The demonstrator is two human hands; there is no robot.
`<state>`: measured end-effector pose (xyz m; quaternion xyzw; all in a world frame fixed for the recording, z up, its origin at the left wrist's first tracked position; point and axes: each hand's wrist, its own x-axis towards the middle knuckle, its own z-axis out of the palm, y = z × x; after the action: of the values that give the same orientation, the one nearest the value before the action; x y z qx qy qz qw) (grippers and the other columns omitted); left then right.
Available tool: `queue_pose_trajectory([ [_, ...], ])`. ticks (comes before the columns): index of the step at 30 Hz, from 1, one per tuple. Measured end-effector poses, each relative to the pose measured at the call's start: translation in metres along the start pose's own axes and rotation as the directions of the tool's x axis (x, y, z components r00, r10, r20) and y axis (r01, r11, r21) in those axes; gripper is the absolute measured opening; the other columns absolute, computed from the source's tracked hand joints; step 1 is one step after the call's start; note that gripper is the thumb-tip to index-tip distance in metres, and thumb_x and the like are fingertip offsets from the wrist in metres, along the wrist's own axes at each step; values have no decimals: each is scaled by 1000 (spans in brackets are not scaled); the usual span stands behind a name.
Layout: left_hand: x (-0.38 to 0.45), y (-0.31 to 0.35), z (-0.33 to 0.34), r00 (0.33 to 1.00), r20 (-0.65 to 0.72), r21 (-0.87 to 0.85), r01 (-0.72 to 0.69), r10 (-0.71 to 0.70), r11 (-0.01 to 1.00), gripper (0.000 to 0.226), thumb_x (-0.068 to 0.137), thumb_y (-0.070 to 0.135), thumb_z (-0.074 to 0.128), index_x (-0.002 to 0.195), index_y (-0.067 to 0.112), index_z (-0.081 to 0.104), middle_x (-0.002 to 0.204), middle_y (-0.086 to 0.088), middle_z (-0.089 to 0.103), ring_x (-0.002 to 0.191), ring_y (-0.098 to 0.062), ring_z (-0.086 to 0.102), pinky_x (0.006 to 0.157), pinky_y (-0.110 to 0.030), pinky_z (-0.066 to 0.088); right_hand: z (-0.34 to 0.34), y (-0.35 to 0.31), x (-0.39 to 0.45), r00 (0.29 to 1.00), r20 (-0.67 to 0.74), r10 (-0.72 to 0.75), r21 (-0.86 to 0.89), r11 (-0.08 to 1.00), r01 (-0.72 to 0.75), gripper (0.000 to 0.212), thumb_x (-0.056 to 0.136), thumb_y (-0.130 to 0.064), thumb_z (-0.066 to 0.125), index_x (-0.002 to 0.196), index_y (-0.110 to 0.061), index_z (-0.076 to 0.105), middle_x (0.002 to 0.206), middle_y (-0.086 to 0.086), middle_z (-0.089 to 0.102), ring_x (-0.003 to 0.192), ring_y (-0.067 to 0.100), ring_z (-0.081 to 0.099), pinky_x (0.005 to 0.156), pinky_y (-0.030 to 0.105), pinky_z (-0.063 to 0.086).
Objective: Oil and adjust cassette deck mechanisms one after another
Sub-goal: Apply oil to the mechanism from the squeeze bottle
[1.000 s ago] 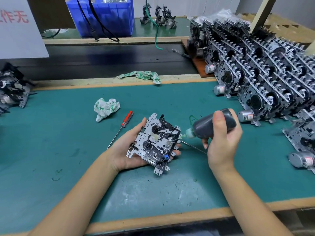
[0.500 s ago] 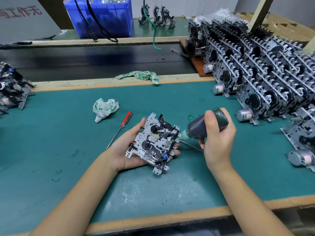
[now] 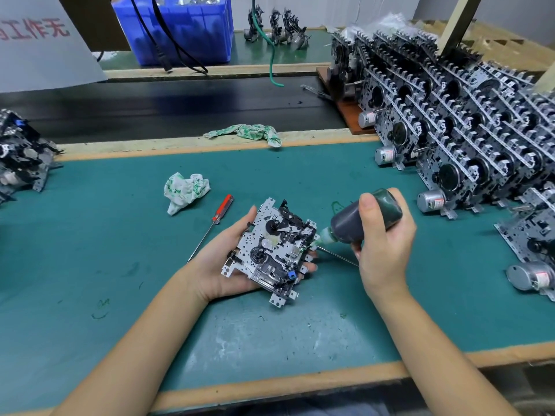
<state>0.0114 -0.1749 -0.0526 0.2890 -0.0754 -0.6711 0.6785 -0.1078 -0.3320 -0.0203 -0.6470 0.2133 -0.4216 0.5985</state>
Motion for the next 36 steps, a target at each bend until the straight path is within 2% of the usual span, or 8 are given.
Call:
queue_pose_trajectory([
  [6, 0, 0, 0, 1000, 17, 2, -2, 2, 1000, 68, 93, 56, 36, 128, 2, 57, 136, -27, 49, 124, -44, 48, 110, -50, 33, 0, -3, 1, 1000, -23, 4, 132, 991, -1, 26, 75, -45, 60, 72, -21, 49, 58, -8, 52, 48, 13, 51, 35, 20, 39],
  [11, -1, 1, 0, 999, 40, -1, 0, 0, 1000, 67, 93, 55, 37, 126, 1, 59, 132, -26, 52, 121, -43, 51, 110, -50, 32, -2, 5, 12, 996, 15, 92, 195, 976, -93, 24, 82, -28, 71, 85, -15, 51, 74, -4, 66, 60, 14, 67, 56, 26, 56],
  [18, 0, 0, 2, 1000, 17, 12, -13, 13, 1000, 69, 91, 56, 38, 129, 1, 56, 135, -31, 48, 121, -46, 51, 107, -52, 36, -7, 24, 20, 976, 198, 93, -182, 982, -57, 34, 84, -11, 69, 109, -25, 52, 100, -15, 63, 95, 3, 59, 86, 14, 44],
  [25, -4, 0, 5, 1000, 15, 23, 0, 0, 1000, 69, 92, 55, 37, 126, 0, 59, 133, -30, 50, 120, -47, 50, 107, -52, 36, -12, 37, 22, 961, 174, 213, -493, 864, -102, 38, 87, -22, 67, 116, -20, 43, 117, -3, 62, 109, 18, 52, 84, 24, 33],
  [27, -5, -1, 6, 1000, 11, 40, 13, -13, 999, 67, 90, 54, 41, 128, 1, 57, 134, -31, 48, 121, -47, 49, 108, -52, 35, -12, 31, 20, 984, 106, 144, -499, 864, -72, 45, 83, -25, 71, 117, -16, 44, 118, 1, 57, 106, 19, 52, 90, 31, 39],
  [30, -7, 3, 11, 999, -5, 56, 34, -34, 998, 65, 92, 51, 44, 130, 0, 55, 134, -34, 46, 120, -49, 49, 108, -53, 34, -14, 12, 13, 973, 10, -231, -503, 840, 205, 32, 84, -37, 64, 104, -20, 46, 93, -5, 52, 78, 7, 46, 73, 28, 40],
  [33, -7, 8, 11, 996, -71, 106, 59, -51, 993, 65, 90, 52, 44, 129, 1, 56, 133, -30, 50, 119, -44, 52, 106, -51, 37, -23, -2, 4, 880, 368, -300, -522, 717, 462, 31, 85, -49, 51, 101, -23, 53, 79, -15, 51, 70, -1, 46, 63, 15, 34],
  [36, -10, 18, 12, 982, -179, 229, 103, -62, 968, 55, 80, 53, 60, 109, 8, 72, 117, -15, 67, 106, -28, 65, 92, -40, 52, -34, -3, -2, 667, 745, -23, -583, 464, 667, 73, 77, -72, 45, 129, -21, 50, 109, -10, 57, 98, 5, 50, 78, 22, 38],
])
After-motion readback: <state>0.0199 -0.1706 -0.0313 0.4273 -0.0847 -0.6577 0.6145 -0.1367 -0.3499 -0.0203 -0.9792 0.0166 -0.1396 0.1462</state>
